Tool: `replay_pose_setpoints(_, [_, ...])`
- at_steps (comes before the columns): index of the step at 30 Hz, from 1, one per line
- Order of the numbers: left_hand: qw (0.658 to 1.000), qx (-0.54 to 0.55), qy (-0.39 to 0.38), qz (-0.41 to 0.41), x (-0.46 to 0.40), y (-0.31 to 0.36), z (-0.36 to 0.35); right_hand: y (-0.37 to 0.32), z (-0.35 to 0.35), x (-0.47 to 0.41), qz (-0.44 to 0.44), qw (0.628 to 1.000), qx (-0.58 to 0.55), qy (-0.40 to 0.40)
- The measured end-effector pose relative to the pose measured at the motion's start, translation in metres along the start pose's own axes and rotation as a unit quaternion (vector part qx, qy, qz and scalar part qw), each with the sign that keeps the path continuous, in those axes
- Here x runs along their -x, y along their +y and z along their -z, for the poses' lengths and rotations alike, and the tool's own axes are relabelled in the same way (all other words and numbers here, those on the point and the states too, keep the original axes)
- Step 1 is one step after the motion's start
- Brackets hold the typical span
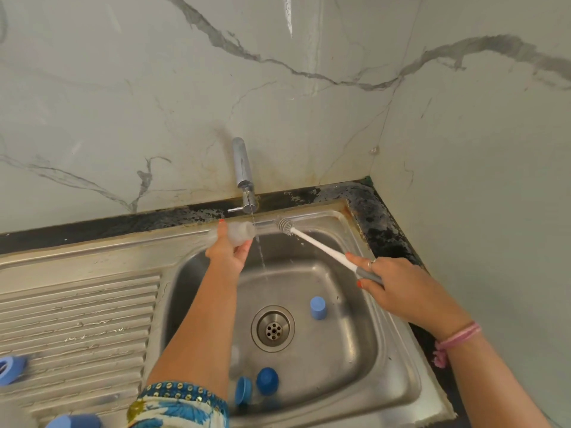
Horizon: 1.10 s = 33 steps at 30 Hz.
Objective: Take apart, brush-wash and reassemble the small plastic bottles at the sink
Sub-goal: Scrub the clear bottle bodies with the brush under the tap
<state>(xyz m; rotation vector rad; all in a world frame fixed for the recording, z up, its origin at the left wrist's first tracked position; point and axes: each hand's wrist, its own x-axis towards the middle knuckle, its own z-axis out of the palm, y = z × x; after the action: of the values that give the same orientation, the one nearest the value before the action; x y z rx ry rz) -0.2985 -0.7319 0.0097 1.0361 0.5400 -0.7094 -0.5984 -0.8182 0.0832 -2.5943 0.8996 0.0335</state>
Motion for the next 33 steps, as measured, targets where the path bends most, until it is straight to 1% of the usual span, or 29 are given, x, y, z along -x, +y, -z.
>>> replay_pose_setpoints(2, [0.999, -0.001, -0.041, 0.032, 0.008, -0.009, -0.005, -0.001, -0.01, -0.006, -0.002, 0.999, -0.042, -0.012])
replay_pose_setpoints(6, [0.995, 0.053, -0.048, 0.072, 0.009, -0.019, -0.009, -0.005, -0.031, -0.009, -0.006, 0.996, -0.092, -0.02])
replay_pose_setpoints(10, [0.983, 0.126, -0.081, 0.103, 0.005, -0.016, -0.003, 0.003, -0.039, -0.005, -0.035, 0.994, -0.1, -0.034])
replay_pose_setpoints(18, [0.959, 0.192, -0.113, 0.176, 0.01, -0.019, -0.003, 0.011, -0.043, 0.001, -0.045, 0.992, -0.11, -0.033])
replay_pose_setpoints(21, [0.953, 0.209, -0.12, 0.182, 0.019, -0.019, -0.007, 0.013, -0.042, 0.002, -0.037, 0.993, -0.113, -0.027])
replay_pose_setpoints(24, [0.963, 0.193, -0.127, 0.137, 0.029, -0.018, -0.009, 0.016, -0.042, 0.004, -0.036, 0.993, -0.114, -0.024])
replay_pose_setpoints(26, [0.981, 0.128, -0.129, 0.071, 0.034, -0.018, -0.007, 0.017, -0.043, 0.005, -0.04, 0.992, -0.119, -0.025])
replay_pose_setpoints(28, [0.989, 0.061, -0.134, 0.013, 0.035, -0.018, -0.004, 0.018, -0.046, 0.006, -0.041, 0.991, -0.124, -0.026])
replay_pose_setpoints(30, [0.988, 0.001, -0.15, -0.031, 0.034, -0.015, 0.0, 0.019, -0.047, 0.007, -0.04, 0.991, -0.124, -0.027])
replay_pose_setpoints(33, [0.978, -0.073, -0.167, -0.103, 0.035, -0.012, 0.0, 0.019, -0.047, 0.006, -0.039, 0.992, -0.119, -0.028])
